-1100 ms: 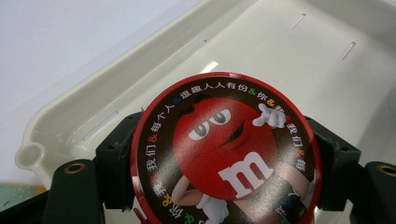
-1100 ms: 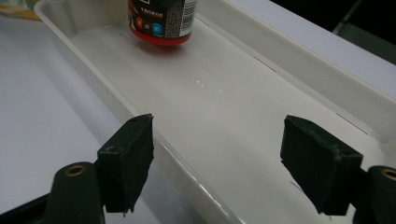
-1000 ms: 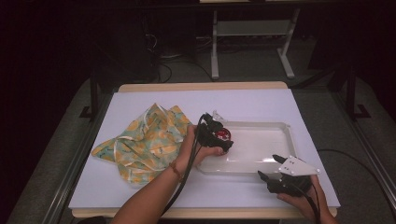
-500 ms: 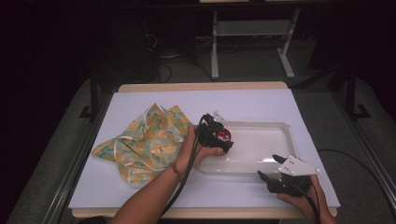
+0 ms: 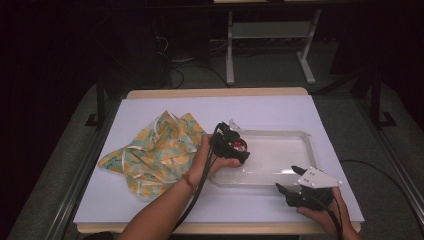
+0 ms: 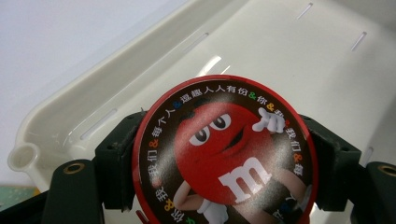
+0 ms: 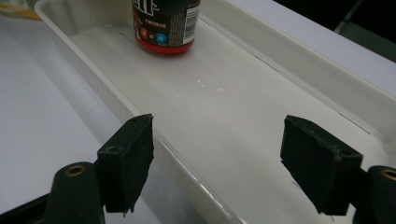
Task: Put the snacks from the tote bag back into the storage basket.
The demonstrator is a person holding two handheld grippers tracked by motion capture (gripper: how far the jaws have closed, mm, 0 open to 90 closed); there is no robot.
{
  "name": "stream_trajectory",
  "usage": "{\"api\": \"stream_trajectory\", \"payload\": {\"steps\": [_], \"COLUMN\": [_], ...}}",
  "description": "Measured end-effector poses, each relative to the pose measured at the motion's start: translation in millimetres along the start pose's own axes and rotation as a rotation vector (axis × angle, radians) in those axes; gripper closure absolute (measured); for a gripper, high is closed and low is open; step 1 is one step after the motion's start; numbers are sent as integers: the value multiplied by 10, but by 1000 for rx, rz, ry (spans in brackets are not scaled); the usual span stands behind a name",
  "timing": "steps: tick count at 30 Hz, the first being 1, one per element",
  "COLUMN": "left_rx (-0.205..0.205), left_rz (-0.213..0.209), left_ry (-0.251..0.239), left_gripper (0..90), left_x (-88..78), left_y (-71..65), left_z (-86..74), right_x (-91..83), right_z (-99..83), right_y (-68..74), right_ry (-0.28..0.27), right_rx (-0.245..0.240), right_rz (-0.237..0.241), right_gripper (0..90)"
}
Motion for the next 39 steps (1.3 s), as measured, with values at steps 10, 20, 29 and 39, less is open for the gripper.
{"api": "stream_trajectory", "payload": {"steps": [10, 20, 29, 39], "left_rx": [2, -3, -5, 10], "left_rz": [11, 7, 7, 14], "left_ry": [-29, -46, -60, -92], "left_gripper": [254, 254, 251, 241], "left_x": [-35, -71, -131, -273], "left_y": [-1, -3, 3, 28], "left_z": [32, 47, 52, 74], "right_x": [4, 3, 2, 0], "right_z": [1, 0, -1, 3], "right_y": [6, 7, 16, 13], "right_ry": [0, 1, 5, 2], "right_rx": [-2, -3, -4, -2], "right_rz": [2, 2, 4, 2], "right_gripper": [250, 250, 249, 250]}}
Point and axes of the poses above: each handheld gripper's, and its own axes: x roughly forward along the jaws, z roughly out of its top, y roughly to its left, the point moved 9 cm from there along x, roughly forward along the jaws
